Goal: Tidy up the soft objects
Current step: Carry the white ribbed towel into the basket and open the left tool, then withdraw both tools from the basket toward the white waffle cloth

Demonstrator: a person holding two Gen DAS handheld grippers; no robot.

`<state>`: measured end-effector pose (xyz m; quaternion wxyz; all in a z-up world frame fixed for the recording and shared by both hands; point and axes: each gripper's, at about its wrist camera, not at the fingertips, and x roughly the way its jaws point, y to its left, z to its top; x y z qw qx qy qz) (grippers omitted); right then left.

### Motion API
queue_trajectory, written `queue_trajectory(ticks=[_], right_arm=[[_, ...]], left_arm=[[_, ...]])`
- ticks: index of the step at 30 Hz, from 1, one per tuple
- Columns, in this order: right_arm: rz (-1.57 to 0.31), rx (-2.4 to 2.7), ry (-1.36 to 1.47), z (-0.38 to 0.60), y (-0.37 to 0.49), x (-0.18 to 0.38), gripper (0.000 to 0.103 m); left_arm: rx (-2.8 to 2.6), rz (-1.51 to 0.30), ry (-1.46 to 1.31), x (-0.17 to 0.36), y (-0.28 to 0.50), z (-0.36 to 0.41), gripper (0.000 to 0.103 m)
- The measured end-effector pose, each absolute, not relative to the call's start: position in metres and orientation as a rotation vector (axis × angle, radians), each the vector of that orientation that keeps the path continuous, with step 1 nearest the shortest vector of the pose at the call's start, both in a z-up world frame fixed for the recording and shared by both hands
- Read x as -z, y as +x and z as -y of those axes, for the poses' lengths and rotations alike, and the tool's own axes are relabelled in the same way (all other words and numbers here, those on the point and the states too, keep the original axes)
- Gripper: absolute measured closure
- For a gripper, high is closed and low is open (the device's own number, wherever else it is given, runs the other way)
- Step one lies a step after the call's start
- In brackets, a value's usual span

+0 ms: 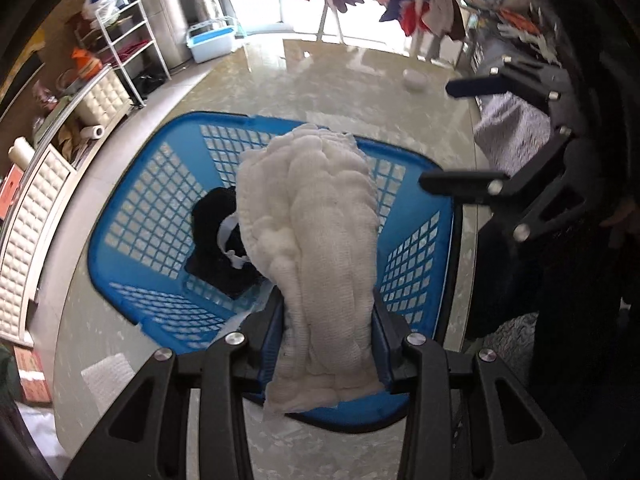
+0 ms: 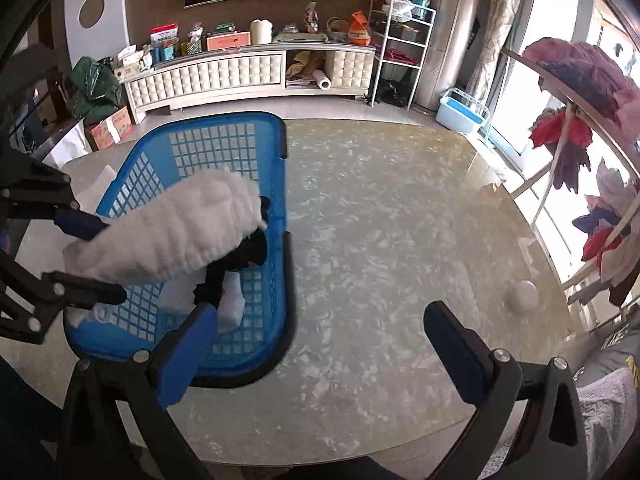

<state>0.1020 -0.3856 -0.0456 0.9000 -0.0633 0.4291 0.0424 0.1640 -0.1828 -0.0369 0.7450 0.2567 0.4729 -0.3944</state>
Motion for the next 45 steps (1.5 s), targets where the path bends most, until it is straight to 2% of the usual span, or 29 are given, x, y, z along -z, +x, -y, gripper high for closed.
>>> queue_trajectory(ticks=[22, 28, 31, 33, 34, 38, 43, 45], right_arm=[[-0.907, -0.137, 0.007, 0.405, 0.105, 0.055, 0.0], [-0.916, -0.166, 0.004, 0.403, 0.105, 0.056, 0.0], [-0.917, -0.172, 0.012, 0.405, 0.106, 0.056, 0.0], [-0.917, -0.172, 0.018, 0.407, 0.106, 0.056, 0.0], [-0.917, -0.174, 0.022, 0.407, 0.106, 0.056, 0.0], [-0.915, -0.177, 0.03, 0.409, 0.107, 0.058, 0.0], [-0.909, -0.177, 0.017, 0.407, 0.107, 0.057, 0.0], [-0.905, -0.178, 0.011, 0.406, 0.106, 0.057, 0.0]], left_arm=[[0.967, -1.149, 0.746, 0.081, 0.177, 0.21, 0.065], [0.954, -1.187, 0.767, 0.086, 0.188, 0.213, 0.061], [0.945, -1.19, 0.763, 0.086, 0.19, 0.213, 0.051], [0.94, -1.195, 0.749, 0.086, 0.192, 0.213, 0.038], [0.94, -1.199, 0.74, 0.086, 0.194, 0.212, 0.027], [0.911, -1.163, 0.745, 0.081, 0.195, 0.211, 0.019], [0.852, -1.127, 0.736, 0.072, 0.198, 0.206, 0.017], [0.835, -1.11, 0.725, 0.068, 0.197, 0.203, 0.007]])
